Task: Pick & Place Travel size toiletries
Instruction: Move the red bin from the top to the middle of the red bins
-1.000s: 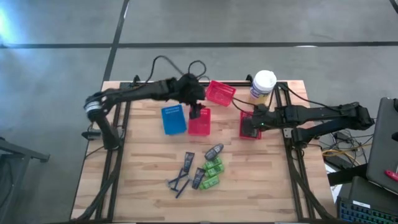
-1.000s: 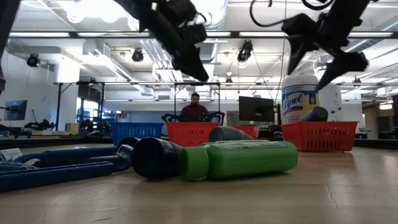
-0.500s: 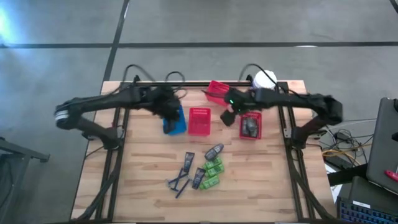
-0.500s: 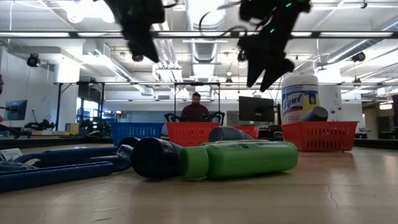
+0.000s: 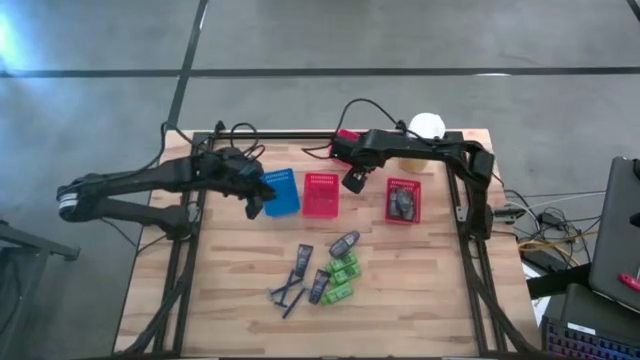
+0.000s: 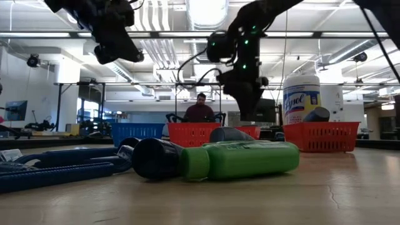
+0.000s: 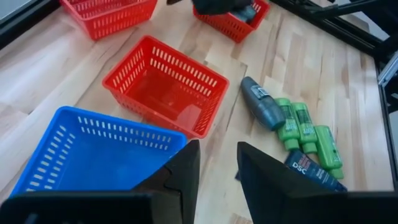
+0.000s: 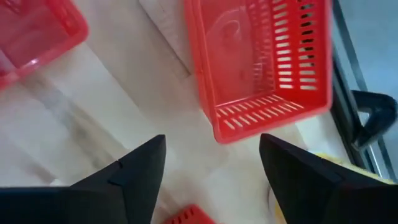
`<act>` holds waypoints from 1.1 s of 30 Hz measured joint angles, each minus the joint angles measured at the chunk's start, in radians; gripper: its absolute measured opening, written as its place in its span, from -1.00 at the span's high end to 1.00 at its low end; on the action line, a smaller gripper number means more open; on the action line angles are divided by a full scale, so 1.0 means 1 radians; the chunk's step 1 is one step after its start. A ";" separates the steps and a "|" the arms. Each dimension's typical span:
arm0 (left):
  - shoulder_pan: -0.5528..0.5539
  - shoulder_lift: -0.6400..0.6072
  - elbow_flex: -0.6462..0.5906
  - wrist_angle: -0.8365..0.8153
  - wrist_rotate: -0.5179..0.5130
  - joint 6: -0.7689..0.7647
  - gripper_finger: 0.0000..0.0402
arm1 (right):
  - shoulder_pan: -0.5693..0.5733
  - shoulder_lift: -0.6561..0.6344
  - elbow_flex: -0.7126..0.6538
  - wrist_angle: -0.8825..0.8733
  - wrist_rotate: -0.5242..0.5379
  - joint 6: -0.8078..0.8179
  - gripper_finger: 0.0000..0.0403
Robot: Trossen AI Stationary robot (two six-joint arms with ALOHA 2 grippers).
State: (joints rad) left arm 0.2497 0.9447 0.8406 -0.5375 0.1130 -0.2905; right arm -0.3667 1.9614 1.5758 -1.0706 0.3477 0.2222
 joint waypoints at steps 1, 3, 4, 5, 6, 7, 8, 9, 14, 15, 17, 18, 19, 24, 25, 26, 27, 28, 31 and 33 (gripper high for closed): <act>0.000 0.000 0.000 -0.002 0.000 0.000 0.44 | -0.006 0.013 0.007 0.001 -0.003 -0.007 -0.23; 0.000 0.000 0.004 0.001 0.000 0.000 0.44 | -0.016 0.030 0.022 0.001 -0.008 -0.024 -0.21; 0.000 0.000 0.005 0.002 0.000 0.000 0.44 | -0.023 0.036 0.031 0.003 -0.012 -0.039 -0.20; 0.000 0.000 0.005 0.000 -0.001 0.000 0.44 | -0.030 0.042 0.037 0.005 -0.024 -0.057 -0.19; 0.000 0.000 0.005 -0.001 -0.001 0.000 0.44 | -0.037 0.049 0.042 0.005 -0.043 -0.072 -0.17; 0.000 0.000 0.005 -0.001 -0.001 0.000 0.44 | -0.047 0.053 0.043 0.006 -0.058 -0.081 -0.15; 0.000 0.001 0.005 -0.002 -0.001 -0.001 0.44 | -0.055 0.055 0.041 0.008 -0.065 -0.084 -0.14; 0.000 0.000 0.005 -0.002 -0.001 -0.001 0.44 | -0.063 0.055 0.037 0.012 -0.065 -0.084 -0.12; 0.000 0.001 0.005 -0.002 -0.001 -0.001 0.44 | -0.115 0.051 0.028 0.011 -0.114 -0.085 0.02; 0.000 0.001 0.005 -0.002 -0.002 -0.001 0.44 | -0.125 0.051 0.028 0.013 -0.139 -0.085 0.06; 0.000 0.001 0.005 -0.002 -0.002 -0.001 0.44 | -0.137 0.052 0.028 0.018 -0.171 -0.088 0.14; 0.000 0.001 0.005 -0.002 -0.002 -0.001 0.44 | -0.138 0.052 0.027 0.026 -0.166 -0.088 0.18; 0.000 0.001 0.005 -0.002 -0.002 -0.001 0.44 | -0.137 0.053 0.027 0.033 -0.161 -0.089 0.21; 0.000 0.001 0.005 -0.002 -0.002 -0.001 0.44 | -0.128 0.051 0.026 0.055 -0.171 -0.117 0.26; 0.000 0.001 0.005 -0.002 -0.002 -0.001 0.44 | -0.124 0.051 0.026 0.055 -0.183 -0.119 0.25; 0.000 0.001 0.005 -0.002 -0.002 0.000 0.44 | -0.124 0.051 0.026 0.054 -0.194 -0.122 0.24; 0.000 0.001 0.005 -0.002 -0.002 0.002 0.44 | -0.123 0.051 0.025 0.054 -0.209 -0.122 0.21; 0.000 0.001 0.005 -0.002 -0.002 0.004 0.44 | -0.123 0.051 0.025 0.055 -0.220 -0.123 0.19; 0.000 0.001 0.005 -0.002 -0.002 0.008 0.44 | -0.122 0.068 0.025 0.064 -0.226 -0.134 0.10; 0.000 0.001 0.005 -0.002 -0.002 0.015 0.44 | -0.124 0.089 0.025 0.063 -0.225 -0.133 0.08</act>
State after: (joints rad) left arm 0.2497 0.9455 0.8455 -0.5396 0.1112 -0.2752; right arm -0.4905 2.0502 1.6005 -1.0071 0.1223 0.0891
